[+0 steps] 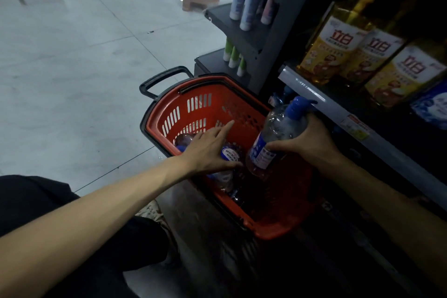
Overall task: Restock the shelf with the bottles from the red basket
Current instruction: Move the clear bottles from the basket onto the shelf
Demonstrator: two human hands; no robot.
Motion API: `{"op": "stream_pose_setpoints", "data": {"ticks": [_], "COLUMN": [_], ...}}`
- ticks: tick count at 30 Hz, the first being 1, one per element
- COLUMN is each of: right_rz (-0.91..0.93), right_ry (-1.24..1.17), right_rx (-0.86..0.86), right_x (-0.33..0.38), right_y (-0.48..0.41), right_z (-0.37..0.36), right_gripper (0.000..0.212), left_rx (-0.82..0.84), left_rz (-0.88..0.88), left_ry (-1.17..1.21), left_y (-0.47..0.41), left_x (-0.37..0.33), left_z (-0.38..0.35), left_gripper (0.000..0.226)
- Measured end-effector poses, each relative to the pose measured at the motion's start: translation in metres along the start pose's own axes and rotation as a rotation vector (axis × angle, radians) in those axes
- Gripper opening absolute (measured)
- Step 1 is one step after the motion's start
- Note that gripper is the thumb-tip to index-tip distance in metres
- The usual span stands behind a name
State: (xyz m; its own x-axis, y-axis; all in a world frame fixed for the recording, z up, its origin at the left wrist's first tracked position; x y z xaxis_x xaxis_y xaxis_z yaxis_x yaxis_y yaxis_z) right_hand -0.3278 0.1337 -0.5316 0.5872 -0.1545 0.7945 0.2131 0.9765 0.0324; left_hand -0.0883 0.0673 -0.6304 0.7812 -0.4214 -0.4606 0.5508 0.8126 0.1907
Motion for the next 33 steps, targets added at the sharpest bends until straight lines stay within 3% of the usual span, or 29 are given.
{"op": "stream_pose_setpoints", "data": {"ticks": [6,10,13,15,18,21,26,30,33], "right_rz": [0.073,0.066,0.087,0.067,-0.084,-0.224,-0.193,-0.114,-0.052], "right_ry": [-0.294,-0.454,-0.478,-0.491,-0.661,-0.702,-0.597,-0.707,-0.757], "right_rx": [-0.105,-0.051,-0.064,-0.065,-0.011,0.079,0.211,0.141,0.148], "right_x": [0.04,0.044,0.048,0.051,0.042,0.023,-0.002,-0.01,-0.018], "right_y": [-0.002,-0.01,-0.008,0.0,0.016,0.039,0.077,0.095,0.108], "right_z": [0.011,0.021,0.02,0.026,0.052,0.07,0.067,0.077,0.096], "right_gripper": [0.091,0.116,0.115,0.101,0.06,0.045,0.058,0.064,0.072], "left_rx": [-0.06,-0.142,-0.141,-0.095,0.002,0.113,0.213,0.27,0.259], "left_rz": [-0.201,-0.227,-0.228,-0.155,-0.059,0.0,0.039,-0.009,-0.061], "left_ry": [0.503,0.784,0.951,1.039,1.194,1.334,1.437,1.441,1.314], "left_y": [0.002,0.002,0.001,0.002,0.006,0.01,0.013,0.013,0.015], "left_x": [-0.053,-0.067,-0.074,-0.081,-0.088,-0.098,-0.142,-0.18,-0.204], "left_z": [0.015,0.03,0.04,0.042,0.042,0.04,0.047,0.047,0.048], "left_gripper": [0.125,0.109,0.098,0.084,0.056,0.065,0.038,0.042,0.038]}}
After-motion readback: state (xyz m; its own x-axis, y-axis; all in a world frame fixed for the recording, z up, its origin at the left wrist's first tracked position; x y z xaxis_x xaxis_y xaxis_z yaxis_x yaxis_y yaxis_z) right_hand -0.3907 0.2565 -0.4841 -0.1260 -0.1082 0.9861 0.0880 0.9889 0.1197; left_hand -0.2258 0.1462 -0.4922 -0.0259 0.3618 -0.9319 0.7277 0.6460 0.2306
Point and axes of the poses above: each hand's wrist, its own y-axis away from the middle knuckle, its own z-axis out of the back of the hand, x = y × z, the point moved 1 cm from there along -y, towards the middle knuckle, and after that the axes turned 7 degrees about z, right-handed, at the moved point
